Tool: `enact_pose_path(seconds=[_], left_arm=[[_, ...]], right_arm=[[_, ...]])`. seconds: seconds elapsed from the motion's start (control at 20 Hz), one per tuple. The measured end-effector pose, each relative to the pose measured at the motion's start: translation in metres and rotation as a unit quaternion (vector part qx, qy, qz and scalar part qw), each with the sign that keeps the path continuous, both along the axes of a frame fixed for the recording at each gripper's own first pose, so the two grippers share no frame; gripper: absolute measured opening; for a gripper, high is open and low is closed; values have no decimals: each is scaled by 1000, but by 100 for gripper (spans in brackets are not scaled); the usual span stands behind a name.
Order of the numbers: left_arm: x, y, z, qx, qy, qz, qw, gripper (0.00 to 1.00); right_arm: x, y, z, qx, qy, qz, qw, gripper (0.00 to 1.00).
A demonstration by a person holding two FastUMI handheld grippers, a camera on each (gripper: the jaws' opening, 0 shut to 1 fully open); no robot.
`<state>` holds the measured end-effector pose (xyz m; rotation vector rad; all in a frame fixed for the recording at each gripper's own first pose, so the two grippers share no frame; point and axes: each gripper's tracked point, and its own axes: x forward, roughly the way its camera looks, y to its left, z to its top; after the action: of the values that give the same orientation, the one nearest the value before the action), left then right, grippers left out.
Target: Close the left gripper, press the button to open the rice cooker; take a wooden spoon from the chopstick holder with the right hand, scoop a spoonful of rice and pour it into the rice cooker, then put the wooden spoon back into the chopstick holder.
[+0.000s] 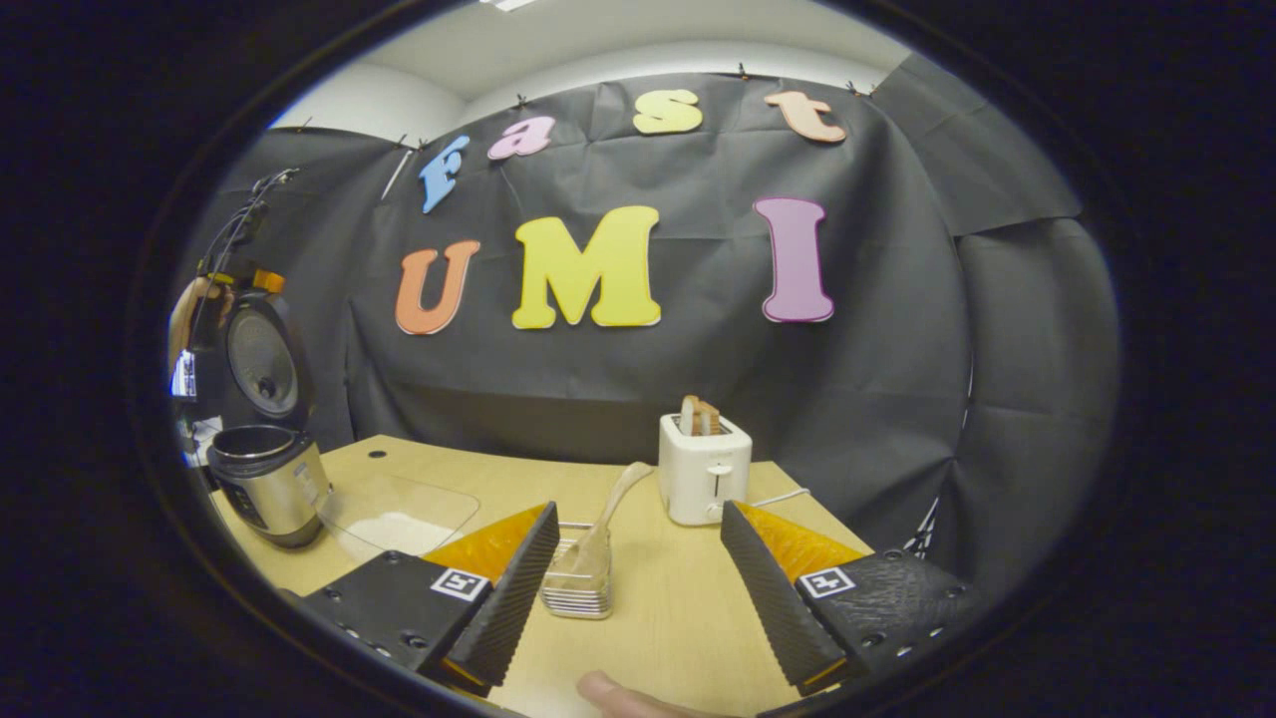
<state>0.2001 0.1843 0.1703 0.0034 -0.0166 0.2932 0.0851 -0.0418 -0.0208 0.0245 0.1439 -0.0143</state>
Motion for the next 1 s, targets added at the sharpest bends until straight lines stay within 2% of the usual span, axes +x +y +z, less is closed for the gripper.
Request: enact_pose_path(seconds=[0.35, 0.6, 0.8, 1.0], left_arm=[[-58, -26, -35, 1, 13, -19, 1000, 94], [-92, -47, -77, -25, 45, -47, 998, 94], [-109, -57, -107, -40, 67, -61, 995, 94], [-120, -64, -136, -48, 76, -64, 994, 94]], right_arm=[[-48, 16, -6, 15, -6, -9, 1000, 97], [-73, 30, 2, 14, -7, 1, 1000, 96], [-86, 40, 5, -4, -10, 6, 1000, 96], [-90, 49, 2, 2, -8, 15, 1000, 96]])
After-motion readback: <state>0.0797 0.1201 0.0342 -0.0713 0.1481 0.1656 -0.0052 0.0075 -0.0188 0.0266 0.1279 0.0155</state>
